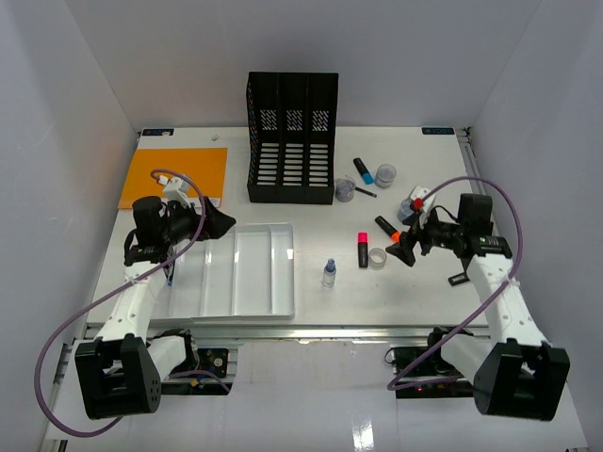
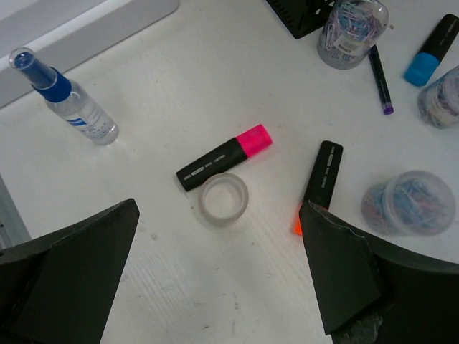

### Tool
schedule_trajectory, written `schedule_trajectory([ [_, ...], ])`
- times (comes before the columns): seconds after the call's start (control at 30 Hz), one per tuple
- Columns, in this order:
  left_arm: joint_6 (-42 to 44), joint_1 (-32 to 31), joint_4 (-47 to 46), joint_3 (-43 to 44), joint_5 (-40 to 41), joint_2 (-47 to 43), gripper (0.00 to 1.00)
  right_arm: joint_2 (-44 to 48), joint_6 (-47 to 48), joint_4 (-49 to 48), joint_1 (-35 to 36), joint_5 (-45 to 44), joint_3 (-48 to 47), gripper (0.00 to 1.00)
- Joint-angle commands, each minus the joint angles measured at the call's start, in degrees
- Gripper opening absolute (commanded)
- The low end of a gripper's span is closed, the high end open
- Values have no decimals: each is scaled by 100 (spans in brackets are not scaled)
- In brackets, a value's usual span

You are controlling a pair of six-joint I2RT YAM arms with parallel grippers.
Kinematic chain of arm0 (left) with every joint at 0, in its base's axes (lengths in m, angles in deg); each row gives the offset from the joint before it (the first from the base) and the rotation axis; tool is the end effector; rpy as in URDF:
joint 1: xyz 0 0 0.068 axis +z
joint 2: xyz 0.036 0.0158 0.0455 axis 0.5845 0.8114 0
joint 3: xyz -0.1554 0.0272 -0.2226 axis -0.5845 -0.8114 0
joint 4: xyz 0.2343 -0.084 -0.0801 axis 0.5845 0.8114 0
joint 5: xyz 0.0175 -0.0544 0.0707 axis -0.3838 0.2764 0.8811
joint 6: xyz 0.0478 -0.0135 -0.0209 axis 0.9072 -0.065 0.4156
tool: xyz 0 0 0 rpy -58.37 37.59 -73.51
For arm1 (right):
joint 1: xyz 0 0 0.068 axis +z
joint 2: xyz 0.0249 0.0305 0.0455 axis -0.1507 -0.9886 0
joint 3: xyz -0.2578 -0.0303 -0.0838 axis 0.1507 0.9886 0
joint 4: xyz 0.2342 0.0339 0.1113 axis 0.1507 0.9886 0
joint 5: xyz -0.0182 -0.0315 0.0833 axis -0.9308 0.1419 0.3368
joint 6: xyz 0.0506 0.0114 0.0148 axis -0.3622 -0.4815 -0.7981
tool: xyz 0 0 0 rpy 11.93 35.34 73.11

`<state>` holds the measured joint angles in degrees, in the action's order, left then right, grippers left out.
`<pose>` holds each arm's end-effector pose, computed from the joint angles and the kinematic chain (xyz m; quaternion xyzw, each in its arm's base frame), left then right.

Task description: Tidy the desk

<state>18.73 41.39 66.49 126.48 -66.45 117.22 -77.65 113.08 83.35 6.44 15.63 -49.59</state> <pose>0.2263 0.0003 0.2516 0.0180 0.8312 -0.3174 0.4561 0.2115 0.0182 0.2674 -0.4330 0.7306 0.2033 0.4872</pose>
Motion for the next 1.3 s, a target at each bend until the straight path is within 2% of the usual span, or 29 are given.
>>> schedule_trajectory([
  [0.0,-251,-9,-353,-273,-627,-407,98,-1325,418,235,710,-1224,-1333,100],
  [0.13,-190,-17,-447,-466,-530,-888,98,-2781,457,264,1136,-1957,-2495,100],
  [0.3,-159,-9,-435,-490,-359,-1291,98,-4714,352,718,1199,-2168,-4111,100],
  [0.43,-192,-9,-441,-476,-408,-1295,98,-5437,457,866,1199,-2328,-4831,100],
  [0.7,-210,-9,-503,-468,-514,-1378,98,-6328,480,998,1208,-2482,-5793,95],
  [0.9,-234,-9,-536,-482,-587,-1370,98,-6833,433,1007,1265,-2489,-6148,90],
  [1.27,-236,-5,-547,-485,-615,-1361,98,-7148,378,993,1313,-2553,-6167,70],
])
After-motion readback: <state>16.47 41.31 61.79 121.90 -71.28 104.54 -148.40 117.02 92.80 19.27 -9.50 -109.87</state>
